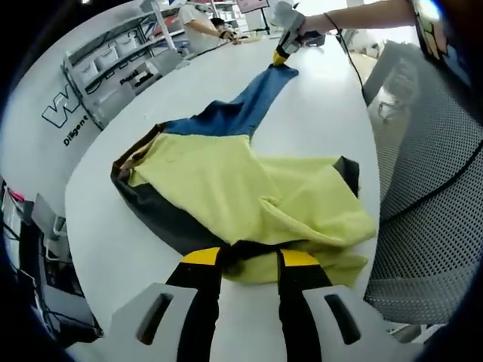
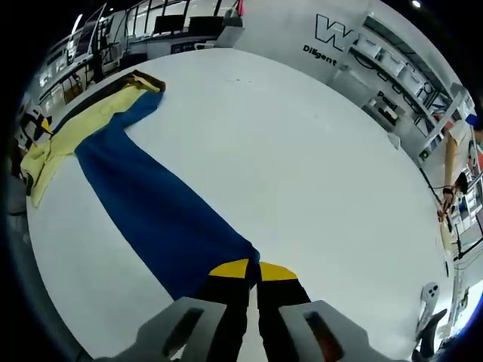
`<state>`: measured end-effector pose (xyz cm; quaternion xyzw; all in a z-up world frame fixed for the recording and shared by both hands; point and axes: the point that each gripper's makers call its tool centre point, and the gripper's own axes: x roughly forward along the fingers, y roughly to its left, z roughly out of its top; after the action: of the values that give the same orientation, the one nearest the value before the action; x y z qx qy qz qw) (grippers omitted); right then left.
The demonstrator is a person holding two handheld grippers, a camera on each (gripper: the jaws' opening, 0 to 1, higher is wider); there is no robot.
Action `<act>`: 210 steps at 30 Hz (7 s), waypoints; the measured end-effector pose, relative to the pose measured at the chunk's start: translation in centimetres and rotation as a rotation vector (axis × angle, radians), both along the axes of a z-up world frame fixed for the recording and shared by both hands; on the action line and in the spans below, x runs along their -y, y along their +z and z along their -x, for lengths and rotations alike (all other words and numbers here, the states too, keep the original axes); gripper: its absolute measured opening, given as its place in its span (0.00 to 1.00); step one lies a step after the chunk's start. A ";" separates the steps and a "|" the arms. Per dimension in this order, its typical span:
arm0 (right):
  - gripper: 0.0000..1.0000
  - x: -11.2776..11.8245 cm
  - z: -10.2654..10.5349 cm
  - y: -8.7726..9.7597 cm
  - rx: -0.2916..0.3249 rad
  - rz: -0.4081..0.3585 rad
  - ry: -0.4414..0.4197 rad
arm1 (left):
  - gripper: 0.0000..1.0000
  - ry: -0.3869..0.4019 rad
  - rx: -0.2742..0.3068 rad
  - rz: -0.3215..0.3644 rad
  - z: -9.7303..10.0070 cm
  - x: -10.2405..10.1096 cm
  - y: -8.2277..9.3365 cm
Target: Fold the garment on the visible template until the final outline fits inside the template.
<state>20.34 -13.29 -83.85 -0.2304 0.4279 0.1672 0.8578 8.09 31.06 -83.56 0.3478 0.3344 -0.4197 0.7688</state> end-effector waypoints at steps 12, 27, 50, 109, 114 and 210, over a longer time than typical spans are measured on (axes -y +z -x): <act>0.00 0.4 -0.3 0.2 0.008 0.005 0.004 | 0.13 0.007 -0.126 -0.019 -0.3 0.2 -1.3; 0.00 1.9 -0.6 0.0 0.001 0.026 -0.016 | 0.03 0.082 -0.199 0.014 0.1 0.1 -1.5; 0.00 3.8 -3.1 -0.1 -0.003 0.023 -0.039 | 0.02 0.110 -0.201 0.000 0.0 0.0 -1.6; 0.00 10.6 -10.2 -1.1 -0.016 0.015 -0.160 | 0.02 0.160 -0.213 -0.052 -0.7 -1.5 -1.7; 0.00 10.9 -10.5 -1.2 -0.018 0.029 -0.153 | 0.02 0.165 -0.213 -0.051 -0.7 -1.5 -1.7; 0.32 -24.3 13.2 1.6 -0.086 -0.515 0.294 | 0.24 0.504 -0.117 0.052 2.8 -2.4 0.5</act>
<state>7.17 11.06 -82.27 -0.0575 0.3695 0.4020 0.8358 5.33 33.50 -83.09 0.2086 0.4436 -0.2428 0.8371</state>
